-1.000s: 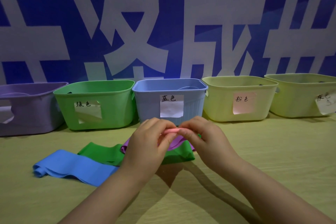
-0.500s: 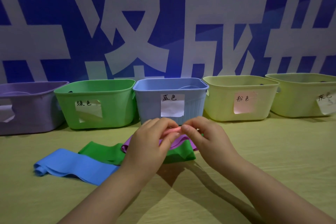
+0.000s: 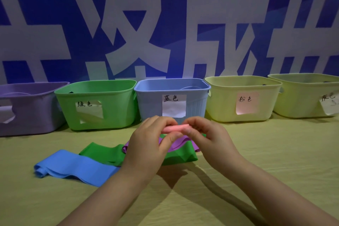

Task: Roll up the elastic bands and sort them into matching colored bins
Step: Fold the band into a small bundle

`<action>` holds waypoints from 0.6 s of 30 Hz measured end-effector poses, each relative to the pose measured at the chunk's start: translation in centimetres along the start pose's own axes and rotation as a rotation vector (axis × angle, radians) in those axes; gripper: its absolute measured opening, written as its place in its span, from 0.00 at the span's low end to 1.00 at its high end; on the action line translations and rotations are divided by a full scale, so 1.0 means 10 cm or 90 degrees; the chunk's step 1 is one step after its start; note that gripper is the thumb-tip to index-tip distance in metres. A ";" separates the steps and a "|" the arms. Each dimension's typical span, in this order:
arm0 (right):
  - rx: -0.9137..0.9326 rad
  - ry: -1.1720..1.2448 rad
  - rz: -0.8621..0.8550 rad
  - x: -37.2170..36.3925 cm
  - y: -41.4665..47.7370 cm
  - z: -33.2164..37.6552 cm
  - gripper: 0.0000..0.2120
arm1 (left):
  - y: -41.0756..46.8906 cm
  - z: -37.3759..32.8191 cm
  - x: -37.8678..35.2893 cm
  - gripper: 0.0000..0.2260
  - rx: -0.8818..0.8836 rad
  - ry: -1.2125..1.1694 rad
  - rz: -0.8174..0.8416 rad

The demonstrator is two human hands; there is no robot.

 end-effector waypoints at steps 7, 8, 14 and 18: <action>0.009 0.001 -0.018 0.01 0.00 0.02 0.08 | 0.00 0.03 0.00 0.12 0.013 0.034 -0.001; 0.004 0.021 -0.013 0.01 -0.01 0.02 0.07 | 0.00 0.02 0.00 0.11 0.021 0.028 -0.001; 0.052 -0.007 -0.020 0.02 -0.01 0.04 0.09 | -0.01 0.01 -0.02 0.07 0.050 -0.016 0.021; 0.051 -0.036 -0.018 0.02 0.00 0.04 0.05 | -0.02 -0.04 -0.01 0.09 0.016 -0.031 0.014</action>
Point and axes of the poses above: each hand's wrist, its own y-axis towards the middle knuckle, its own x-axis out of the back of the hand, z = x × y, the point moved 2 cm from there along y, towards the middle knuckle, and after that the axes turned 6 degrees about y, right-handed, at the moved point
